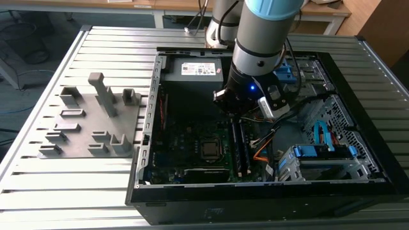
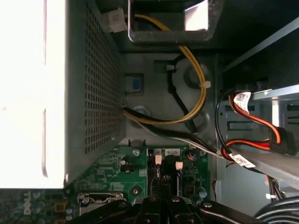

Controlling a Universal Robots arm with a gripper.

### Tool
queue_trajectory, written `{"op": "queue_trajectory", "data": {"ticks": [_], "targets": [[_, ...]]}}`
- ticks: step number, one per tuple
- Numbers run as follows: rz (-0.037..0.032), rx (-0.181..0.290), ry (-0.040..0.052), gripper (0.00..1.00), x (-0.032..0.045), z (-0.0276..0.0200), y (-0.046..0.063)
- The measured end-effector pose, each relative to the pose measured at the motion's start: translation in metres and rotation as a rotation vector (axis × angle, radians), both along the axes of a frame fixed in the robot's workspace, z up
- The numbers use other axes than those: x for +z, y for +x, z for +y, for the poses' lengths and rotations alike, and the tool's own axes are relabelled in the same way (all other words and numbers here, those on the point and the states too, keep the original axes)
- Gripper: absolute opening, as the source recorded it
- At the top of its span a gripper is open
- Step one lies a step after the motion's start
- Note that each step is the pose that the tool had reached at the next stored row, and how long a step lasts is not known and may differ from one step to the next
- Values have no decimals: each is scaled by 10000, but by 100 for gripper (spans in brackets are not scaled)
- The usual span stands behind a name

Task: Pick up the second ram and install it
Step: 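Press down the second ram until it locks into place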

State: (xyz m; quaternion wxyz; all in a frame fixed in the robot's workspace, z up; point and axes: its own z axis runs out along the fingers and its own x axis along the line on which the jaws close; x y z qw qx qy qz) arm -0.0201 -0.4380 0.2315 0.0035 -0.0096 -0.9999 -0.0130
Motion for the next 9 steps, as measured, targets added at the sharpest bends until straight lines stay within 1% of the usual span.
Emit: {"op": "queue_trajectory", "data": {"ticks": [3, 4, 9], "targets": [[-1, -1, 1, 10, -36, 3, 0], [-1, -1, 0, 10, -69, 5, 0], [1, -1, -4, 10, -108, 9, -1]]}}
